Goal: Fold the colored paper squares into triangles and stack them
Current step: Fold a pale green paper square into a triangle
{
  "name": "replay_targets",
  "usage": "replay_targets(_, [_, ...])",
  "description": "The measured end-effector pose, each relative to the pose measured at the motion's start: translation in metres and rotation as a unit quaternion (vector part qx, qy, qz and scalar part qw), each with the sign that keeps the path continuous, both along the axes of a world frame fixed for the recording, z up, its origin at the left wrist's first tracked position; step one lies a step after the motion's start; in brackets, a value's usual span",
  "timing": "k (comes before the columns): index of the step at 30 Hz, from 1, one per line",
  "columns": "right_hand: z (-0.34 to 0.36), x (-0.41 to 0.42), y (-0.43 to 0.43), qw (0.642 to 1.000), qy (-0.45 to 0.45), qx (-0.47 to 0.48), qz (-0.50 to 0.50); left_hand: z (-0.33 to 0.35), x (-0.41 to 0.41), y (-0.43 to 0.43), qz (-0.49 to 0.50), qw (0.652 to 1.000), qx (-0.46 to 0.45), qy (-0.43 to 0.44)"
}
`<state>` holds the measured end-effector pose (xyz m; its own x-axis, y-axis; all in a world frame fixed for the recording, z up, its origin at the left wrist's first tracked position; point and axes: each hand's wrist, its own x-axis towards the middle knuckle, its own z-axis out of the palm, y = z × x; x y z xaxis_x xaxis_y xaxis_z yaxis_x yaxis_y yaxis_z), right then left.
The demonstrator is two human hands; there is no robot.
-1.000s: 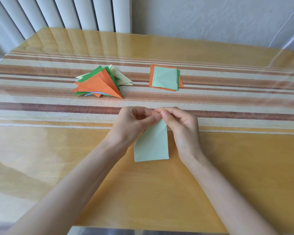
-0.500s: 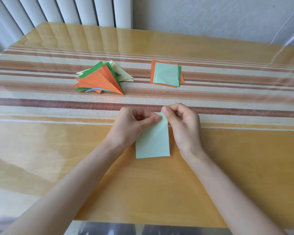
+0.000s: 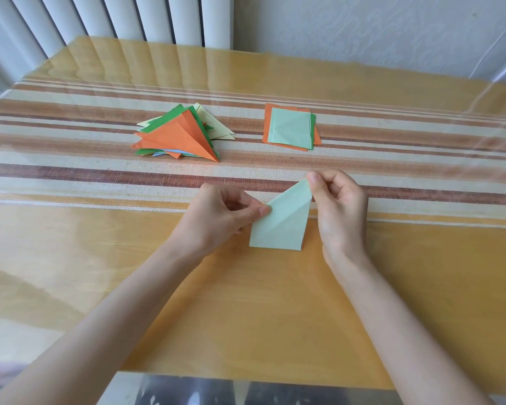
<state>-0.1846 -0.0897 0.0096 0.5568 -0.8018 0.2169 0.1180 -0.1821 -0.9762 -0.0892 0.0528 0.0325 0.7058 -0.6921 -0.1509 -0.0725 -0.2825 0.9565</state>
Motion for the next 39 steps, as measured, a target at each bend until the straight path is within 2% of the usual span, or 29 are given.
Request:
replay_targets(2, [0.004, 0.000, 0.000, 1.000, -0.009, -0.001, 0.005, 0.000, 0.004, 0.002, -0.003, 0.994, 0.015, -0.110])
replay_targets(4, [0.011, -0.001, 0.002, 0.999, -0.030, -0.021, 0.018, 0.001, 0.010, 0.002, 0.003, 0.958, 0.020, -0.285])
replay_targets(6, [0.022, -0.006, 0.003, 0.991, -0.064, -0.108, 0.044, 0.004, 0.020, 0.003, 0.014, 0.877, -0.018, -0.479])
replay_targets(7, [0.027, -0.010, 0.000, 0.976, -0.079, -0.191, 0.062, 0.004, 0.026, 0.004, 0.009, 0.827, -0.039, -0.561])
replay_targets(8, [0.029, -0.015, -0.004, 0.948, -0.082, -0.298, 0.082, 0.003, 0.032, 0.006, -0.008, 0.781, -0.054, -0.622])
replay_targets(10, [0.030, -0.026, -0.013, 0.850, -0.053, -0.510, 0.116, -0.002, 0.041, 0.010, -0.054, 0.723, -0.055, -0.687])
replay_targets(11, [0.027, -0.030, -0.016, 0.804, -0.030, -0.580, 0.128, -0.005, 0.044, 0.012, -0.075, 0.710, -0.046, -0.699])
replay_targets(13, [0.015, -0.037, -0.016, 0.750, 0.011, -0.644, 0.151, -0.015, 0.046, 0.017, -0.122, 0.702, -0.021, -0.701])
replay_targets(15, [-0.001, -0.043, -0.010, 0.730, 0.037, -0.660, 0.174, -0.025, 0.043, 0.024, -0.165, 0.708, 0.006, -0.687])
replay_targets(17, [-0.010, -0.045, -0.006, 0.729, 0.062, -0.649, 0.208, -0.032, 0.038, 0.030, -0.184, 0.723, 0.026, -0.665])
replay_targets(19, [-0.010, -0.045, -0.004, 0.750, 0.093, -0.606, 0.249, -0.032, 0.034, 0.036, -0.188, 0.737, 0.044, -0.648])
replay_targets(20, [-0.007, -0.042, -0.003, 0.777, 0.110, -0.564, 0.257, -0.031, 0.033, 0.038, -0.190, 0.744, 0.053, -0.638])
replay_targets(21, [-0.002, -0.037, -0.002, 0.812, 0.134, -0.513, 0.246, -0.029, 0.031, 0.039, -0.191, 0.760, 0.061, -0.618])
replay_targets(23, [0.010, -0.023, -0.001, 0.879, 0.202, -0.401, 0.161, -0.025, 0.026, 0.037, -0.169, 0.822, 0.067, -0.539])
replay_targets(24, [0.014, -0.015, 0.000, 0.894, 0.254, -0.351, 0.118, -0.024, 0.024, 0.034, -0.142, 0.859, 0.068, -0.487])
replay_targets(26, [0.015, -0.005, 0.002, 0.883, 0.360, -0.286, 0.094, -0.026, 0.021, 0.028, -0.079, 0.910, 0.081, -0.399])
replay_targets(28, [0.013, -0.003, 0.007, 0.878, 0.396, -0.255, 0.085, -0.031, 0.020, 0.023, -0.037, 0.923, 0.107, -0.368])
replay_targets(31, [0.014, -0.010, 0.014, 0.897, 0.385, -0.209, 0.058, -0.035, 0.020, 0.020, -0.035, 0.916, 0.143, -0.373])
replay_targets(35, [0.004, -0.012, 0.022, 0.877, 0.404, -0.243, 0.090, -0.038, 0.017, 0.018, -0.021, 0.909, 0.147, -0.389])
replay_targets(37, [0.005, -0.009, 0.026, 0.927, 0.313, -0.169, 0.117, -0.036, 0.016, 0.019, -0.001, 0.927, 0.108, -0.359])
replay_targets(39, [0.014, -0.008, 0.025, 0.970, 0.188, -0.023, 0.155, -0.025, 0.016, 0.019, 0.018, 0.978, 0.019, -0.208])
